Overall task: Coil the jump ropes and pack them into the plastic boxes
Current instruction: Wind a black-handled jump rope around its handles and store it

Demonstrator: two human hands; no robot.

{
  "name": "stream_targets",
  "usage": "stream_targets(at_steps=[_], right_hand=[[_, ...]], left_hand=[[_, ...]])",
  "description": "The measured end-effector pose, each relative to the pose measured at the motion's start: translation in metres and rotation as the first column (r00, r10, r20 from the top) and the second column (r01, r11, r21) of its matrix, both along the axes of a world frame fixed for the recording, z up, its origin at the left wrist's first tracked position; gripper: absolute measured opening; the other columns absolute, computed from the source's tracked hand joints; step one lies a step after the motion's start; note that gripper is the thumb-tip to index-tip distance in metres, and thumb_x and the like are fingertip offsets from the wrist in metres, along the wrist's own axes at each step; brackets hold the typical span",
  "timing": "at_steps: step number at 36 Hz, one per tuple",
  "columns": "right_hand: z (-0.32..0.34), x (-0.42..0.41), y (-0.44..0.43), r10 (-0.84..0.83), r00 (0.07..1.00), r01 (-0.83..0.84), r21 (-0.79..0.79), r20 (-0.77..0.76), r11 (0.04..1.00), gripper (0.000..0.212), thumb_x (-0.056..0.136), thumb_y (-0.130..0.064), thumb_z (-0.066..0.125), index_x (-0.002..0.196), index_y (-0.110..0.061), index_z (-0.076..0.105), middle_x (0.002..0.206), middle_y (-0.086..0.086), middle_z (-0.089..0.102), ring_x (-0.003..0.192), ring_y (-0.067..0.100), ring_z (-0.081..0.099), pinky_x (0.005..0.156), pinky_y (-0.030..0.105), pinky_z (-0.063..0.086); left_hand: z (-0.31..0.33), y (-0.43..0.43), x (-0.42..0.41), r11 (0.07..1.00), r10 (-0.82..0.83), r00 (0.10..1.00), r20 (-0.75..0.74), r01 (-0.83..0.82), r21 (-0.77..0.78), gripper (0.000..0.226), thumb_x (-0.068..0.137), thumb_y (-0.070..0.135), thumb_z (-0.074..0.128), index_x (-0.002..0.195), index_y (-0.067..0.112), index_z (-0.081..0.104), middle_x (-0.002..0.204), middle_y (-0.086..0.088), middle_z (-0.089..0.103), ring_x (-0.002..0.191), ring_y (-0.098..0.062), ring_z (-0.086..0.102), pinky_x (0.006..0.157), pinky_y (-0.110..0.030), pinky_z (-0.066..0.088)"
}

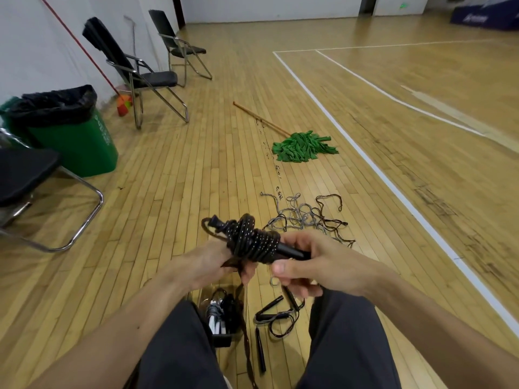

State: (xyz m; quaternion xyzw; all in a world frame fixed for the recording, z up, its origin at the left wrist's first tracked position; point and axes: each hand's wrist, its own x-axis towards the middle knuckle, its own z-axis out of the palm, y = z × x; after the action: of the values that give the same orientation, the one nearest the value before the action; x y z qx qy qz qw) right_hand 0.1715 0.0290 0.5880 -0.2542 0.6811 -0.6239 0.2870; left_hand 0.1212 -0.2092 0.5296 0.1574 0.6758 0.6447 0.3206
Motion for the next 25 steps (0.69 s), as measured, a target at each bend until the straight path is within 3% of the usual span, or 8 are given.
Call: stream_targets(at_steps=[3, 5, 9, 15, 18, 21, 23, 25], right_hand=[[0.000, -0.003, 0.002, -0.016, 1.000, 0.017, -0.021, 0.023, 1.000, 0.006, 0.096, -0.011, 0.065, 0.101, -0.015, 0.063, 0.071, -0.009, 0.062, 0.051, 0.010, 0.049, 0.047, 0.020, 0.035], [0.001, -0.006, 0.003, -0.050, 0.998, 0.051, -0.017, 0.044, 0.999, 0.019, 0.094, -0.012, 0.065, 0.106, 0.000, 0.057, 0.071, -0.007, 0.060, 0.051, 0.010, 0.047, 0.047, 0.021, 0.035], [-0.001, -0.015, -0.001, -0.114, 0.993, 0.114, -0.010, 0.015, 0.993, 0.007, 0.096, -0.011, 0.066, 0.092, -0.009, 0.060, 0.071, -0.002, 0.062, 0.052, 0.014, 0.047, 0.047, 0.019, 0.038], [-0.018, -0.024, -0.011, -0.315, 0.947, 0.318, 0.068, -0.057, 0.946, 0.010, 0.096, -0.012, 0.068, 0.096, -0.004, 0.062, 0.071, 0.002, 0.064, 0.052, 0.016, 0.054, 0.046, 0.022, 0.042], [-0.026, -0.028, -0.013, -0.388, 0.917, 0.395, 0.093, -0.089, 0.914, 0.010, 0.095, -0.012, 0.068, 0.097, -0.003, 0.062, 0.073, 0.005, 0.066, 0.054, 0.017, 0.056, 0.046, 0.023, 0.044], [-0.035, -0.032, -0.014, -0.415, 0.896, 0.437, 0.161, -0.155, 0.885, 0.012, 0.095, -0.014, 0.069, 0.098, -0.004, 0.062, 0.083, 0.018, 0.072, 0.054, 0.015, 0.058, 0.046, 0.023, 0.044], [-0.041, -0.035, -0.015, -0.429, 0.881, 0.464, 0.193, -0.198, 0.864, 0.012, 0.095, -0.016, 0.069, 0.098, -0.006, 0.063, 0.089, 0.022, 0.073, 0.054, 0.014, 0.059, 0.046, 0.021, 0.044], [-0.046, -0.037, -0.016, -0.438, 0.864, 0.492, 0.235, -0.247, 0.838, 0.013, 0.094, -0.017, 0.070, 0.097, -0.007, 0.064, 0.079, 0.015, 0.070, 0.053, 0.011, 0.059, 0.046, 0.020, 0.044]], left_hand=[[-0.002, -0.001, 0.007, 0.980, 0.029, 0.995, 0.100, -0.048, 0.193, 0.058, 0.066, 0.062, 0.082, 0.091, 0.014, 0.060, 0.068, 0.006, 0.065, 0.062, -0.012, 0.063, 0.082, -0.043, 0.053], [0.007, 0.007, 0.017, 0.941, -0.086, 0.980, 0.179, 0.021, 0.337, 0.037, 0.076, 0.051, 0.079, 0.081, 0.017, 0.064, 0.059, 0.002, 0.059, 0.051, -0.014, 0.057, 0.074, -0.037, 0.053], [0.011, 0.014, 0.025, 0.912, -0.114, 0.951, 0.286, -0.014, 0.411, 0.030, 0.083, 0.046, 0.073, 0.080, 0.017, 0.066, 0.055, 0.002, 0.053, 0.044, -0.011, 0.048, 0.059, -0.029, 0.049], [0.008, 0.022, 0.027, 0.925, 0.056, 0.915, 0.400, -0.198, 0.323, 0.049, 0.102, 0.037, 0.038, 0.130, 0.005, 0.061, 0.054, -0.002, 0.044, 0.042, -0.010, 0.032, 0.047, -0.023, 0.037], [0.013, 0.026, 0.029, 0.952, 0.112, 0.934, 0.340, -0.199, 0.232, 0.051, 0.100, 0.042, 0.037, 0.133, 0.009, 0.059, 0.054, 0.000, 0.039, 0.045, -0.009, 0.029, 0.047, -0.022, 0.030], [0.015, 0.029, 0.031, 0.973, 0.191, 0.942, 0.275, -0.219, 0.074, 0.046, 0.097, 0.047, 0.038, 0.131, 0.022, 0.057, 0.056, 0.003, 0.043, 0.047, -0.009, 0.032, 0.049, -0.023, 0.029], [0.014, 0.031, 0.033, 0.981, 0.192, 0.965, 0.178, -0.189, -0.033, 0.042, 0.100, 0.052, 0.032, 0.126, 0.028, 0.056, 0.058, 0.003, 0.049, 0.048, -0.009, 0.036, 0.049, -0.022, 0.033], [0.013, 0.033, 0.034, 0.969, 0.172, 0.985, 0.030, -0.164, -0.183, 0.043, 0.102, 0.055, 0.025, 0.124, 0.032, 0.054, 0.060, 0.003, 0.053, 0.048, -0.008, 0.040, 0.050, -0.021, 0.036]])
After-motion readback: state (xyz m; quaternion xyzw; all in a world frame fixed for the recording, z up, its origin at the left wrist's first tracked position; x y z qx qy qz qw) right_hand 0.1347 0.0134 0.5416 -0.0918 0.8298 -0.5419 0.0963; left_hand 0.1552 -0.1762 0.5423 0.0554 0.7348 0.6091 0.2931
